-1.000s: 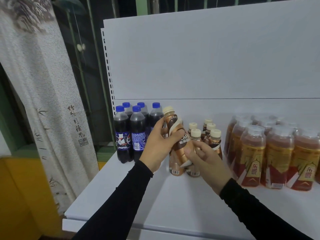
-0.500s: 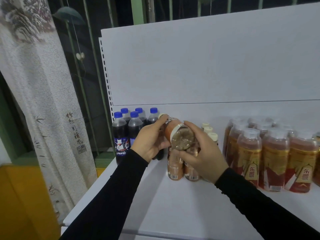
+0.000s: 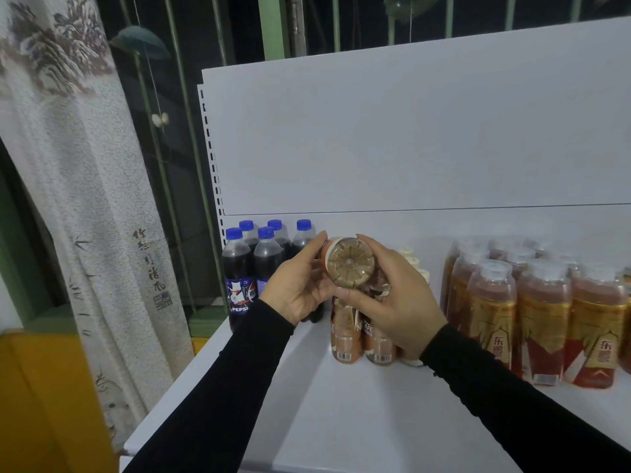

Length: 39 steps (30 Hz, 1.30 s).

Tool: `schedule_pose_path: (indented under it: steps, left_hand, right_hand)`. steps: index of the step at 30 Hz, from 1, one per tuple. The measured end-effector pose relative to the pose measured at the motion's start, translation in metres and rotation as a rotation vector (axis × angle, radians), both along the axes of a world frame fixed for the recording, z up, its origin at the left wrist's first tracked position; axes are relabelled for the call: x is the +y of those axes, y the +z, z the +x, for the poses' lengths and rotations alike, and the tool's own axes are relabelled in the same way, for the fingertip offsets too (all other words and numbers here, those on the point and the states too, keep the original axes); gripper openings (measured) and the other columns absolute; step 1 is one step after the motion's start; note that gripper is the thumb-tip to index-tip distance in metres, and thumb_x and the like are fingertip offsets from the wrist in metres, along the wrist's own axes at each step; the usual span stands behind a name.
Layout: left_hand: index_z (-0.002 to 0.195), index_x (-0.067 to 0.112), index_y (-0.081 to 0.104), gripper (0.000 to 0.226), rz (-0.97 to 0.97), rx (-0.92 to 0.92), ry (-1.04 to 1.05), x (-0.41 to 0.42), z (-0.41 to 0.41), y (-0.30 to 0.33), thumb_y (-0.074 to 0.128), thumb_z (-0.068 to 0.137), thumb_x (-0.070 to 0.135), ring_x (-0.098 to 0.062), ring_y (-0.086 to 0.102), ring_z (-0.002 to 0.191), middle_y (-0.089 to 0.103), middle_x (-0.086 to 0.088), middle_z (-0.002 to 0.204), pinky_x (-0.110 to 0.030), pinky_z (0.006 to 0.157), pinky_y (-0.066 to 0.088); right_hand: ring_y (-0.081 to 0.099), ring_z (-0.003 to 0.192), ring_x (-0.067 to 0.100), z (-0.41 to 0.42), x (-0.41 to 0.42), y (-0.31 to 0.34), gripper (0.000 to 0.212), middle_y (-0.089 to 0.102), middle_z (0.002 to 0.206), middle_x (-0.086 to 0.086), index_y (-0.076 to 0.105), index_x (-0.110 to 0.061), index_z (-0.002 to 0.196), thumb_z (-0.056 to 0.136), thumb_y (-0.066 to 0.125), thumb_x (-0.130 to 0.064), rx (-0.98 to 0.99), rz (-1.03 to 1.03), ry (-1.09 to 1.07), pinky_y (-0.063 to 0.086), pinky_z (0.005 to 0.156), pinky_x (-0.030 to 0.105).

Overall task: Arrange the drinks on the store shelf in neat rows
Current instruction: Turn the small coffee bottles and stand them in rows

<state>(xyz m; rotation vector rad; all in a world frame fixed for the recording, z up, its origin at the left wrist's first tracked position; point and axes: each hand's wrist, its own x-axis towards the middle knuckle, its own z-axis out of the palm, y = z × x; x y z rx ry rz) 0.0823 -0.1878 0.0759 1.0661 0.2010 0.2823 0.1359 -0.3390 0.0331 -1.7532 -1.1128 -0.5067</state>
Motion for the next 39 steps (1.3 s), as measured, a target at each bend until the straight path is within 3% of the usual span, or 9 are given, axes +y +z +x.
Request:
schedule_pose_path:
  steps: [7, 12, 15, 17, 21, 25, 28, 32, 39]
  left_hand:
    - [0.092, 0.002, 0.069, 0.03, 0.005, -0.01, -0.015, 0.002, 0.003, -0.002, 0.068, 0.091, 0.032, -0.028, 0.073, 0.075, 0.071, -0.016, 0.086, -0.046, 0.066, 0.062]
    - [0.108, 0.003, 0.069, 0.03, 0.109, -0.057, 0.011, 0.005, 0.002, 0.0, 0.072, 0.09, 0.026, -0.025, 0.074, 0.079, 0.073, -0.016, 0.096, -0.037, 0.059, 0.06]
    - [0.125, 0.006, 0.063, 0.038, 0.206, -0.159, -0.003, 0.006, 0.002, 0.001, 0.071, 0.09, 0.018, -0.023, 0.072, 0.091, 0.072, -0.015, 0.11, -0.035, 0.065, 0.058]
    - [0.133, 0.014, 0.057, 0.045, 0.316, -0.226, -0.004, 0.004, 0.001, 0.001, 0.07, 0.09, 0.012, -0.02, 0.072, 0.089, 0.073, -0.01, 0.105, -0.034, 0.068, 0.057]
    - [0.133, 0.02, 0.055, 0.051, 0.476, -0.356, -0.05, -0.002, -0.004, 0.005, 0.069, 0.088, 0.002, -0.023, 0.072, 0.094, 0.075, -0.007, 0.103, -0.036, 0.079, 0.057]
    - [0.119, 0.016, 0.067, 0.042, 0.608, -0.43, 0.036, -0.007, -0.011, 0.009, 0.073, 0.079, 0.027, -0.019, 0.07, 0.105, 0.075, -0.002, 0.109, -0.039, 0.096, 0.055]
    - [0.113, 0.02, 0.067, 0.038, 0.734, -0.46, 0.006, -0.007, -0.015, 0.004, 0.076, 0.076, 0.02, -0.017, 0.071, 0.105, 0.076, 0.0, 0.108, -0.034, 0.095, 0.055]
    - [0.107, 0.019, 0.068, 0.042, 0.84, -0.471, -0.07, -0.003, -0.019, -0.005, 0.079, 0.075, -0.006, -0.013, 0.071, 0.101, 0.076, 0.006, 0.101, -0.026, 0.089, 0.055]
    - [0.108, 0.021, 0.067, 0.043, 0.886, -0.472, -0.079, -0.004, -0.021, -0.002, 0.078, 0.077, -0.007, -0.01, 0.069, 0.103, 0.075, 0.009, 0.103, -0.022, 0.086, 0.054]
  right_hand:
    - [0.053, 0.116, 0.004, 0.0, -0.001, 0.0, 0.075, 0.059, 0.122, -0.014, 0.045, -0.027, 0.142, 0.079, 0.07, -0.06, 0.007, 0.014, 0.011, 0.048, 0.098, 0.03]
    - [0.057, 0.105, -0.008, -0.011, -0.007, 0.001, 0.064, 0.054, 0.107, -0.041, 0.037, -0.055, 0.124, 0.07, 0.069, -0.067, 0.151, 0.032, 0.086, 0.049, 0.088, 0.013]
    - [0.067, 0.093, -0.002, -0.014, -0.009, 0.004, 0.054, 0.063, 0.101, -0.022, 0.044, -0.042, 0.126, 0.082, 0.058, -0.069, 0.343, 0.068, 0.171, 0.055, 0.077, 0.018]
    - [0.066, 0.084, -0.008, -0.012, -0.011, 0.01, 0.037, 0.064, 0.095, -0.019, 0.051, -0.042, 0.111, 0.08, 0.054, -0.063, 0.389, 0.023, 0.179, 0.05, 0.067, 0.009]
    - [0.066, 0.088, -0.004, -0.001, -0.013, 0.011, 0.029, 0.07, 0.097, -0.016, 0.061, -0.042, 0.101, 0.078, 0.067, -0.057, 0.365, -0.044, 0.08, 0.051, 0.074, 0.013]
    - [0.067, 0.093, 0.0, 0.0, -0.013, -0.006, 0.044, 0.068, 0.105, -0.012, 0.056, -0.034, 0.109, 0.076, 0.083, -0.028, 0.421, 0.034, 0.11, 0.053, 0.075, 0.015]
    - [0.065, 0.096, -0.003, 0.001, -0.011, -0.016, 0.056, 0.067, 0.108, -0.01, 0.052, -0.029, 0.112, 0.071, 0.087, -0.015, 0.45, 0.032, 0.11, 0.051, 0.075, 0.011]
    - [0.061, 0.099, -0.011, 0.005, -0.012, -0.024, 0.057, 0.064, 0.108, -0.013, 0.05, -0.032, 0.109, 0.071, 0.086, -0.011, 0.419, 0.004, 0.061, 0.049, 0.077, 0.008]
    - [0.057, 0.097, -0.018, 0.005, -0.012, -0.026, 0.057, 0.061, 0.111, -0.019, 0.05, -0.037, 0.108, 0.07, 0.087, -0.015, 0.413, -0.043, 0.023, 0.045, 0.075, 0.003]
